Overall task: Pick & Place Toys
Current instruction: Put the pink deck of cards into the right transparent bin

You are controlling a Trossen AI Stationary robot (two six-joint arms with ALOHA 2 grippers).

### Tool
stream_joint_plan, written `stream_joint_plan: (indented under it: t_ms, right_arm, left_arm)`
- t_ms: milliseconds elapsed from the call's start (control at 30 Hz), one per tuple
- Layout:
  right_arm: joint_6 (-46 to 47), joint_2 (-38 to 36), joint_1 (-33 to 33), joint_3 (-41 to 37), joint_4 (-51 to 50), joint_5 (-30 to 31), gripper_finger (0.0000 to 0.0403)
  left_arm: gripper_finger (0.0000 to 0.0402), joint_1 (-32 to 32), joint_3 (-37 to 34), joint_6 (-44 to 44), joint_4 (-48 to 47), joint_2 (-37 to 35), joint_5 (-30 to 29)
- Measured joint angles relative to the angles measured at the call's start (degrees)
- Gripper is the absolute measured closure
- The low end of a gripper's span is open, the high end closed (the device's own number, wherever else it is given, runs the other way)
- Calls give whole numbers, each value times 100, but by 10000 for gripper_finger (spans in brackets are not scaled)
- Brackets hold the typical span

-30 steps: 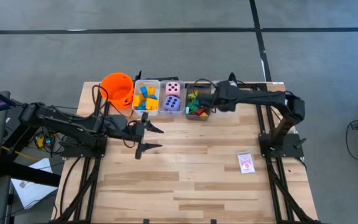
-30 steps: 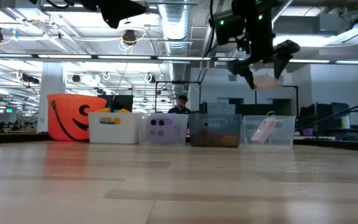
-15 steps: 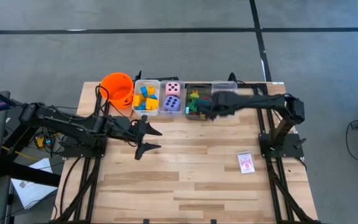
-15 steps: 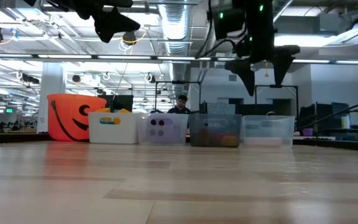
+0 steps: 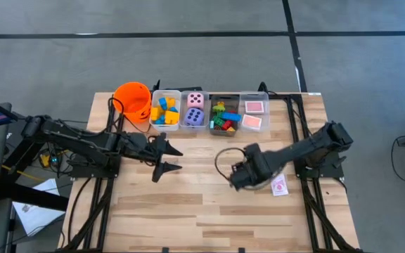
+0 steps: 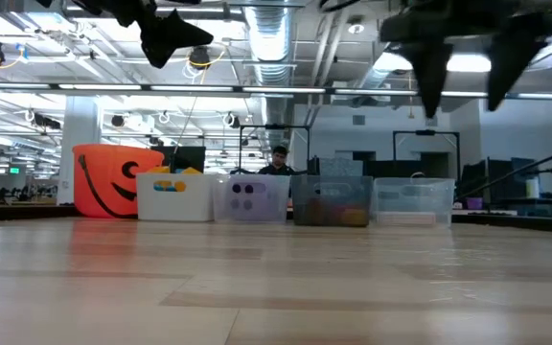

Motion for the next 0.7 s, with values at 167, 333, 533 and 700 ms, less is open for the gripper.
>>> stream_joint_plan:
  t_ms: [167,333,533,700]
  right_arm:
    - [1513,0,786,0,-625,-117,19]
    - [2463,5,1368,-169,-620,-519,19]
    - [3205,-2,1878,-856,-479,-1588,19]
    - [3378,2,2200,-1368,-106,-1850,19]
  left_arm:
    - [151,-203,0,-11,2,0,0]
    - [151,-359,0,2,28,0,0]
    - [151,-392,0,35,66,0,0]
    - [151,-390,0,40,70,0,0]
